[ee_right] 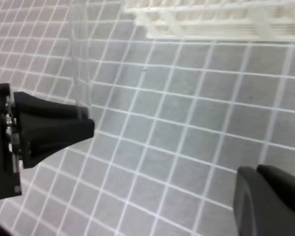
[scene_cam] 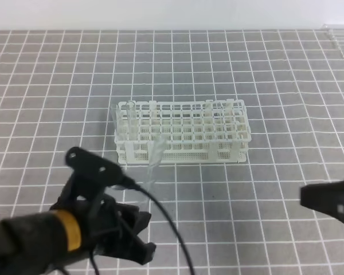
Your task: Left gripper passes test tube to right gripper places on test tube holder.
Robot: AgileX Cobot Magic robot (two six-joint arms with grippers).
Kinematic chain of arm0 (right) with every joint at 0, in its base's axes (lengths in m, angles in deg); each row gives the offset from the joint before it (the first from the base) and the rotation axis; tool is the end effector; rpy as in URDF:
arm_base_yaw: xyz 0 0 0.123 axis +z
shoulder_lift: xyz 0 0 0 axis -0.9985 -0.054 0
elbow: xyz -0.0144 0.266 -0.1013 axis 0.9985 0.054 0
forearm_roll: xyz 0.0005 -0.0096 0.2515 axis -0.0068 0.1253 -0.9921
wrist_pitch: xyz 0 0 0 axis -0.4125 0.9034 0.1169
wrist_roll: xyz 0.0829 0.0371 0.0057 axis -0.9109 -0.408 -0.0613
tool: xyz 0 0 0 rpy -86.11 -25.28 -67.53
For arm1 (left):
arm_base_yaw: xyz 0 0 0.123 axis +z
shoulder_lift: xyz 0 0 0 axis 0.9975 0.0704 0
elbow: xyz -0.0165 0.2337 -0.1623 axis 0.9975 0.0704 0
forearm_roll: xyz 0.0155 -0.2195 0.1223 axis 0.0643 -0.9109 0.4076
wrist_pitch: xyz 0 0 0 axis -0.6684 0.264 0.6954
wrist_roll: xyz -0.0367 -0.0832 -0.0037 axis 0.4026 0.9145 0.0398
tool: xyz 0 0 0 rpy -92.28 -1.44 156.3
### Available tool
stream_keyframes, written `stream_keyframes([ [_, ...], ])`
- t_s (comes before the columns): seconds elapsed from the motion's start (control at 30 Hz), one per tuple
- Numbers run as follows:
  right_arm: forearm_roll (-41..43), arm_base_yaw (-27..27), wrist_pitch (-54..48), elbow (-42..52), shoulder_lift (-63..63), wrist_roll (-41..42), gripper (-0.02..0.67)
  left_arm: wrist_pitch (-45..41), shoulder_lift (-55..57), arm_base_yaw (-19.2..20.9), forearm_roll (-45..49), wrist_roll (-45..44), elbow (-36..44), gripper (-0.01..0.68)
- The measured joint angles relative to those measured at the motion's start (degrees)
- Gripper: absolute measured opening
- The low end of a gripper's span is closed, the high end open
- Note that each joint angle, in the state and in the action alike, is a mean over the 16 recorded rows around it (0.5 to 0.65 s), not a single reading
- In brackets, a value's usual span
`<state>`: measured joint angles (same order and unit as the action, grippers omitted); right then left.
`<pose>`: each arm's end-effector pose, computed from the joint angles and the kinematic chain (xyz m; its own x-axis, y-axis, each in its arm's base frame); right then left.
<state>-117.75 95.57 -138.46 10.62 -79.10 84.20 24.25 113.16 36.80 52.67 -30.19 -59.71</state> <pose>0.1453 0.0749 0.3049 -0.7762 0.0345 -0.6296 -0.3925 0.7549 0.5253 0.1571 -0.1800 0.2363 -0.6148 0.3372 -0.7129 0.6189 0.7666 -0.1711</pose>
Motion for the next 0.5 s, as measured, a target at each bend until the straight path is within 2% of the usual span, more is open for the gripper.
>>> stream_keyframes([
  [0.27,1.70,11.33,5.41,-7.61,-10.49,1.12,-0.013,24.45,-4.37,1.34,-1.06,1.55,12.15,0.033],
  [0.5,6.35,25.39,22.18,-9.31,-13.94,3.54,-0.013,40.36,-4.37,1.32,-1.17,1.89,17.85,0.033],
])
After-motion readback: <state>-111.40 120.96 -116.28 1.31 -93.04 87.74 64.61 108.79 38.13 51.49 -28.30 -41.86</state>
